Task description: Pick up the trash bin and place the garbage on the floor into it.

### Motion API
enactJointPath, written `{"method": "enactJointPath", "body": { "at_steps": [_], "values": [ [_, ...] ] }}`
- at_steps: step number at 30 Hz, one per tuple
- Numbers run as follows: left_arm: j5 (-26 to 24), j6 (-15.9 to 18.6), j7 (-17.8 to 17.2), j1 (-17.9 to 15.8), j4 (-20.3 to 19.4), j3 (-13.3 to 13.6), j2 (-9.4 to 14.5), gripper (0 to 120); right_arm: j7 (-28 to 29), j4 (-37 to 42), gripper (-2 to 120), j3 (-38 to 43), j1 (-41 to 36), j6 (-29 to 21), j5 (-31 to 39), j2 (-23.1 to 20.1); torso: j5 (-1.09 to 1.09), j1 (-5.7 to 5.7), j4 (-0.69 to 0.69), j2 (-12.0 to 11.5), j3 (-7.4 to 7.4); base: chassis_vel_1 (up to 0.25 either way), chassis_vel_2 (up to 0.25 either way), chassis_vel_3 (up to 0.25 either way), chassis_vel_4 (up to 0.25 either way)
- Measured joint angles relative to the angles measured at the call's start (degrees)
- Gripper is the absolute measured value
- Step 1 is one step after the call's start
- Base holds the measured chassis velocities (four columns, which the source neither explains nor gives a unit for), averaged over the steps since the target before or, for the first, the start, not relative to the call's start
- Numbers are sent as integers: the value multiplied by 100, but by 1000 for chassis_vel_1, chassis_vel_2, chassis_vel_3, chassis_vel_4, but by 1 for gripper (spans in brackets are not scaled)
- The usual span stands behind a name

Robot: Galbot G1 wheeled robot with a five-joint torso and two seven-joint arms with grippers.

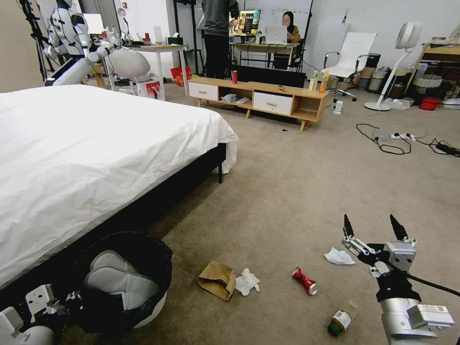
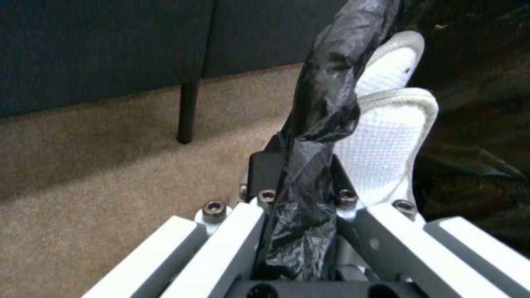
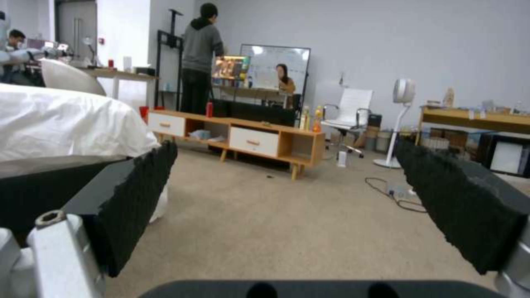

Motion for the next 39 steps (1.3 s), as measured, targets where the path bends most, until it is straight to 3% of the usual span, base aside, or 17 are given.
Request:
{"method": "enactJointPath", "body": {
  "at_steps": [39],
  "values": [
    [36,0,26,-64,70,50,-31,2,-34,-160,100,-67,81,164,-24,-31,0,0,0,0,0,-6,10,9,-7]
  ]
}}
